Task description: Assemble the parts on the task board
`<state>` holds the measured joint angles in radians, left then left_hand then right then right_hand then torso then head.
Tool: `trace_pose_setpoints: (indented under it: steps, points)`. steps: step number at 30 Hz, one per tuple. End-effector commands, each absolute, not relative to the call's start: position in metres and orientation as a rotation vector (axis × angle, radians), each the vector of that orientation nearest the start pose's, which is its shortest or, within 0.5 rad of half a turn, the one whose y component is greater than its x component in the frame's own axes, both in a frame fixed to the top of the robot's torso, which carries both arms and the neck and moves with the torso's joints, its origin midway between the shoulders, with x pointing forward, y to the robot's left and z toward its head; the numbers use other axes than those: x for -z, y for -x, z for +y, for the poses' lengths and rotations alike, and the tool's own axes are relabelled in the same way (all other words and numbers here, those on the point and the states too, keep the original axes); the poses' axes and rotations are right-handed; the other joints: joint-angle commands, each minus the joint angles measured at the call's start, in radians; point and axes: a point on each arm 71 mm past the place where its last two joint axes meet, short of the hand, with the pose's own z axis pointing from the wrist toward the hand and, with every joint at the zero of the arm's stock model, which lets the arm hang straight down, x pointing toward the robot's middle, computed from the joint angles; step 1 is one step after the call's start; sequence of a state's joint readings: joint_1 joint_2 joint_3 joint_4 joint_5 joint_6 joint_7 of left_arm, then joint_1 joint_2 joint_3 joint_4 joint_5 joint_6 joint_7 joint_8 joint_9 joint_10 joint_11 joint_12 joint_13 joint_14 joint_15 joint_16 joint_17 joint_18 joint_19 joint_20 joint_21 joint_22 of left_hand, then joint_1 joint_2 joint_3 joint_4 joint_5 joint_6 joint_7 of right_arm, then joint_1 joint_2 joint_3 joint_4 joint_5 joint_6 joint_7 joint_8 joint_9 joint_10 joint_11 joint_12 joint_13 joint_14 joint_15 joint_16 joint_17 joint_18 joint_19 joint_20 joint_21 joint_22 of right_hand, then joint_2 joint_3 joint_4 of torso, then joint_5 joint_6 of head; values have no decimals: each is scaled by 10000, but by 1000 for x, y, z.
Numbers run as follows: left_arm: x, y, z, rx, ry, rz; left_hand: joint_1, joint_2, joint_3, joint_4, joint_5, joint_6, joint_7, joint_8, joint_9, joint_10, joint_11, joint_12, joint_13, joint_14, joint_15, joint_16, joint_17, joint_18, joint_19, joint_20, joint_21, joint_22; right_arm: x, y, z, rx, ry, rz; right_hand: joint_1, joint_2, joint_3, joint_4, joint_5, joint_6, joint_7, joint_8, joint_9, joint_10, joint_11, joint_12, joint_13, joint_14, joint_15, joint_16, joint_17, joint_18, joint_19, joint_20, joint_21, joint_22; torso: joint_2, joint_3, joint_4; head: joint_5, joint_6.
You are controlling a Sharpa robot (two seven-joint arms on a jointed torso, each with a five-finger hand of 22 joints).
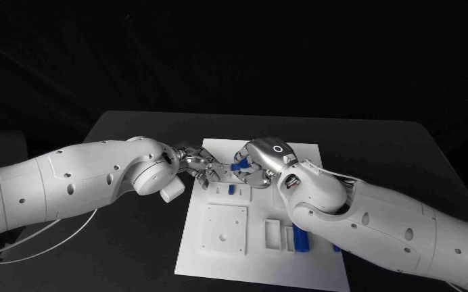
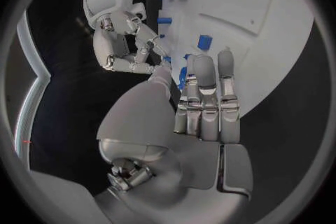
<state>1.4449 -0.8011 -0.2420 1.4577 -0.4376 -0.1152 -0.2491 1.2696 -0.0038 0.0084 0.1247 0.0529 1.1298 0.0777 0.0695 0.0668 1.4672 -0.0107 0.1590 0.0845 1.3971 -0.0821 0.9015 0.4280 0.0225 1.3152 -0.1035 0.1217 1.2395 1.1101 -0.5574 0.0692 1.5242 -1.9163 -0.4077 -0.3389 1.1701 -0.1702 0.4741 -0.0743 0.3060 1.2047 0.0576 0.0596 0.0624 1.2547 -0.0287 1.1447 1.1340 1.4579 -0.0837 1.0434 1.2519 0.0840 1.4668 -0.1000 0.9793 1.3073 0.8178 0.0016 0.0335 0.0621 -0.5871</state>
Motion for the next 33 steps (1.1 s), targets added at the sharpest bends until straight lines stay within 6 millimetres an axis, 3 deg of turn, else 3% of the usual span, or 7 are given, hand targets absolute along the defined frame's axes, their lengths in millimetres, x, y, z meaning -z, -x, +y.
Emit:
trace_pose_setpoints:
  steps: [1,5,9,20,28,30,33]
  points:
    - [171,-506,207,9458,7331,21436,69,237,39,-62,3,59,-27,-41,-8,280,-31,-41,-22,-93,22,26,-29,-76,-32,33,-8,28,163,-465,-62,-6149,3617,13523,37,-101,65,13,-33,80,23,25,9,59,0,-20,7,73,-25,-16,11,-89,253,-43,23,1221,3,-10,18,-32,-10]
    - [171,-506,205,9782,7535,21381,84,404,36,-52,6,-55,2,-54,-17,260,-10,-114,-53,-108,37,43,-52,-74,-48,46,-39,59,164,-465,-62,-6154,3658,13559,37,-101,66,13,-34,79,23,25,9,59,0,-20,7,73,-25,-16,11,-89,253,-43,22,1221,-4,-30,20,-33,-40]
    - [170,-505,203,10167,7910,21348,-3,470,-20,52,3,-156,45,-54,-19,249,20,-161,-66,-125,57,56,-66,-67,-61,63,-66,79,164,-465,-61,-6152,3695,13596,37,-101,66,13,-34,79,23,25,9,59,0,-20,7,73,-25,-16,11,-89,253,-43,22,1221,0,-24,19,-37,-59]
    - [170,-504,201,10675,8316,21385,0,463,-103,151,4,-237,72,-46,-17,215,44,-224,-69,-161,76,113,-79,-53,-74,85,-110,134,164,-465,-60,-6144,3750,13655,58,-104,88,28,-56,82,24,26,10,52,2,-33,4,72,-24,-30,17,-91,252,-41,18,1223,-2,-29,18,-48,-64]
    - [170,-504,200,10797,8444,21362,205,553,-4,31,36,-248,69,-47,-18,211,37,-238,-65,-174,73,150,-91,-47,-69,88,-133,177,165,-465,-58,-6171,3788,13671,72,-105,98,20,-58,81,26,26,10,52,3,-34,6,73,-24,-30,22,-92,251,-41,20,1224,-3,-17,25,-54,-85]
    - [170,-504,200,10823,8467,21355,344,631,96,-86,92,-241,67,-48,-19,208,34,-247,-69,-177,69,167,-94,-47,-68,85,-139,195,165,-465,-58,-6184,3796,13669,72,-105,98,20,-58,81,26,26,10,52,3,-34,6,73,-24,-30,22,-92,251,-41,20,1224,-3,-18,25,-55,-88]
    - [170,-504,199,10847,8482,21342,495,688,229,-237,438,-242,57,-49,-20,207,27,-267,-80,-178,65,195,-96,-47,-66,78,-145,228,164,-465,-57,-6204,3806,13666,72,-105,98,20,-58,81,26,26,10,52,3,-34,6,73,-24,-30,22,-92,251,-41,20,1224,-1,-15,24,-58,-88]
